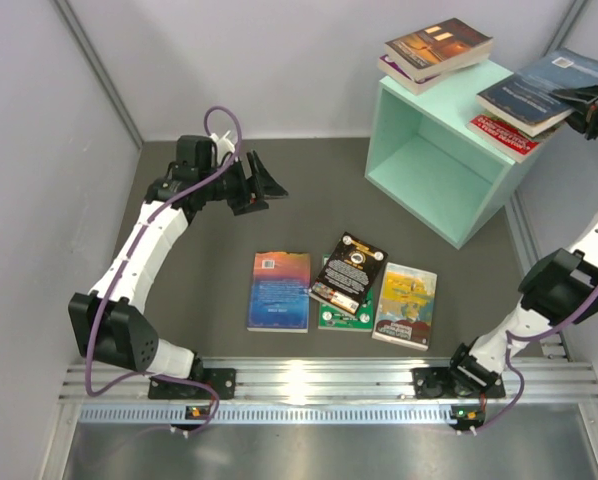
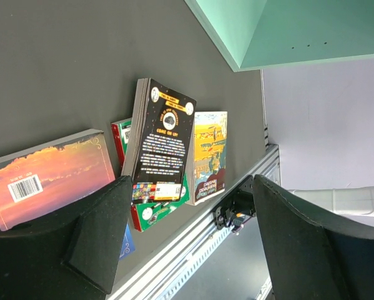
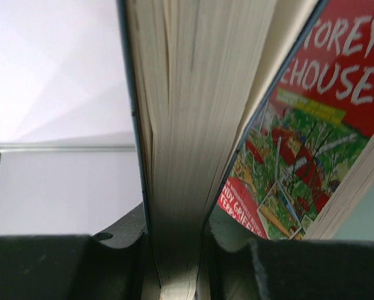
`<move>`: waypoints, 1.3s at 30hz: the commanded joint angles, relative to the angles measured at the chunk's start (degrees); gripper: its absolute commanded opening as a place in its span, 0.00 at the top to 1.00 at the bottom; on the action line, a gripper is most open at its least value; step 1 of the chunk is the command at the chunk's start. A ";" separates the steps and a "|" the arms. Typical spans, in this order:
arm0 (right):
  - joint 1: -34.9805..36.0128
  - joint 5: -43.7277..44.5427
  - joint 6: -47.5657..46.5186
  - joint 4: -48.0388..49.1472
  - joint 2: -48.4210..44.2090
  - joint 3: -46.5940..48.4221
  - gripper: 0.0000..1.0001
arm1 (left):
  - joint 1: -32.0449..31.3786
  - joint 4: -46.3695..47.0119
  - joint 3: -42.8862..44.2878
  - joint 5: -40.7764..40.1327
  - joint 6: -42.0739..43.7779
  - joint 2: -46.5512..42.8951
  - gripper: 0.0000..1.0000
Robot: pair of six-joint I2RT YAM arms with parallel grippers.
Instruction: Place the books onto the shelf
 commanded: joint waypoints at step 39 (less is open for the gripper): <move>-5.95 14.45 -25.37 -32.29 2.38 11.71 0.00 | 0.71 3.59 -0.41 1.48 -0.90 -0.67 0.21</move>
